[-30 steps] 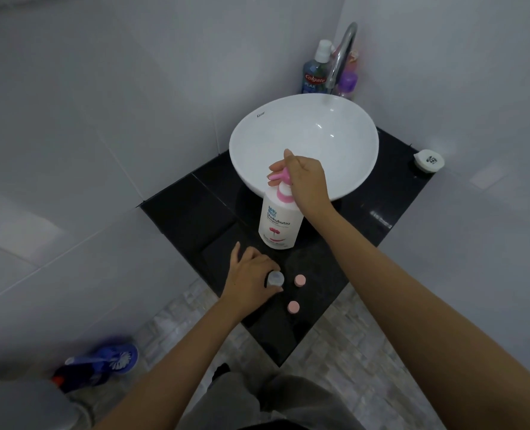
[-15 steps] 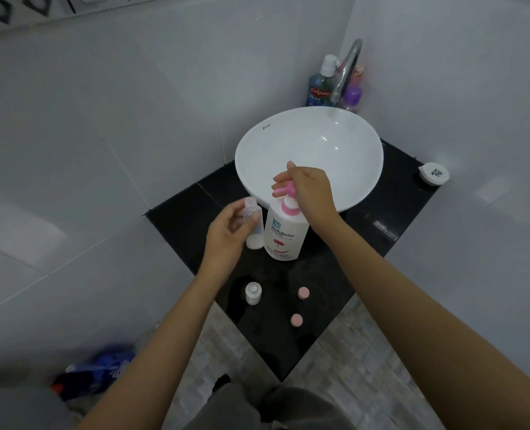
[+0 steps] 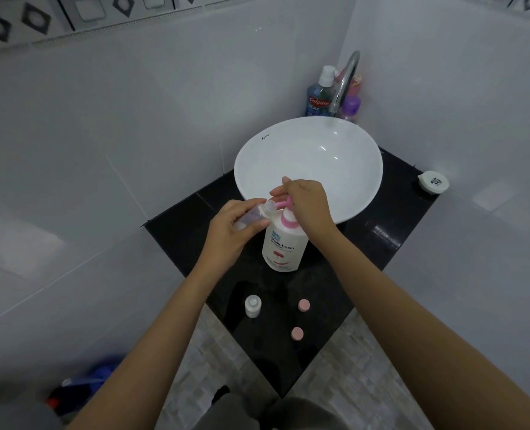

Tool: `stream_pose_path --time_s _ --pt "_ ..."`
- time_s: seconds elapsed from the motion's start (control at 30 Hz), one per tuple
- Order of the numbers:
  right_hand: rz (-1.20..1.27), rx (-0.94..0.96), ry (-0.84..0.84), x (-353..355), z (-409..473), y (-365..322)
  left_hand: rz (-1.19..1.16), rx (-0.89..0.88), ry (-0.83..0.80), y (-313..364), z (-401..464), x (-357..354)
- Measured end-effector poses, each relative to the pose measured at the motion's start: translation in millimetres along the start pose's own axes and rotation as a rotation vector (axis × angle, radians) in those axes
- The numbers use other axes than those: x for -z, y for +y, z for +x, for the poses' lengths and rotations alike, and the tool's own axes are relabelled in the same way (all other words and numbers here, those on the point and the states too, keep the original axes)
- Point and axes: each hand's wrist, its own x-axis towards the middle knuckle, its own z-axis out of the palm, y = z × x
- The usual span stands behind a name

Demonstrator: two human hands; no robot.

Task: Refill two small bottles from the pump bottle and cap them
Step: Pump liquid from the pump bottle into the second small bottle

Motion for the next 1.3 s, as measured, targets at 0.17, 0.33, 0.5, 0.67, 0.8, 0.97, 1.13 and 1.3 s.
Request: stream_pose_path --time_s 0.17,0.33,0.5,0.67,0.8,0.97,1.13,1.3 --pt "-0.029 -0.001 0.01 -0.8 1.0 0.1 0.03 0.018 -0.004 0.4 3.9 1.5" --pt "-0.049 -0.013 0.015 -1.9 3.4 1.0 0.05 0.015 -0.032 1.4 3.4 6.7" --pt "-0.077 -0.005 0.005 -1.4 4.4 2.2 0.032 -0.012 -0.001 4.5 2.5 7.9" --pt "-0.07 0.025 0.008 -0.3 6.3 4.5 0.044 -0.061 0.067 8.7 2.1 0.4" --pt "-0.056 0.029 0.019 -2.8 8.6 10.7 0.019 -0.064 0.104 4.4 2.6 0.3" --pt "-0.101 0.074 0.04 -8.1 7.4 25.9 -0.042 0.002 0.066 -4.3 1.1 -3.0" --pt "-0.019 0.132 0.015 0.4 7.6 14.9 -0.136 0.032 0.08 -0.9 -0.9 0.2" --pt "-0.027 0.18 0.037 -4.2 2.1 18.7 -0.236 0.097 0.048 -2.1 -1.0 -0.3"
